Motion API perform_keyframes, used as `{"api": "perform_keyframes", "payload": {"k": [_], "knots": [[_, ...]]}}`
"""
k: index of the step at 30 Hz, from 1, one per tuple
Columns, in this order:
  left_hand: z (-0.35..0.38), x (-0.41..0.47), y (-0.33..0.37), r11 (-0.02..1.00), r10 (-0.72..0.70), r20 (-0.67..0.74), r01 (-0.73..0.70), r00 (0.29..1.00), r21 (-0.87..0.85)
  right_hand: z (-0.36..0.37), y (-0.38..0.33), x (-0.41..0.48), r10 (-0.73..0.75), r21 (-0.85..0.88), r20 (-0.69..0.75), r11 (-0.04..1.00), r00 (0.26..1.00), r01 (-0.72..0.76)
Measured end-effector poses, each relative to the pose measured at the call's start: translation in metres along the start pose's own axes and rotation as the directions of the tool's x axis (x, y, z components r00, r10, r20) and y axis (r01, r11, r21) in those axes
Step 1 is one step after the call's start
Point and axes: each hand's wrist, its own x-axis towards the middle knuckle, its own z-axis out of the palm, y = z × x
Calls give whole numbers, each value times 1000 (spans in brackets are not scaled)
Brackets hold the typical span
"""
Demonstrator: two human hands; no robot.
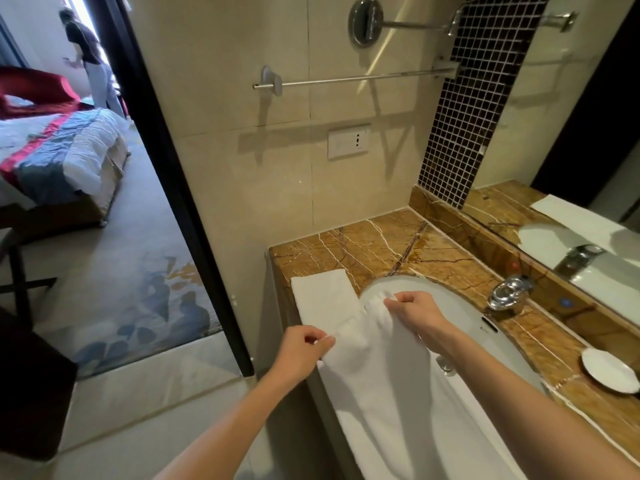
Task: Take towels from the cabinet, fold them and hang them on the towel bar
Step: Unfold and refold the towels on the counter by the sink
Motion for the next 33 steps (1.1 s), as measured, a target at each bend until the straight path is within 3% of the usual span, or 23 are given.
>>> {"api": "perform_keyframes", "payload": {"k": [7,16,26,33], "knots": [[-1,2,-3,966,-138,-137,103,981,-235,-2,3,-1,-12,20,42,1000,999,12],[-24,-20,12,818,-192,-202,44,960,-573,10,-22,-5,-34,127,158,992,987,14],[-72,-16,9,924,-48,-345,-89,937,-371,46,-51,-23,-76,173,110,983,991,56],[-67,3,5,932,-48,-320,-73,946,-355,51,-47,-10,-75,119,57,991,996,68]]}}
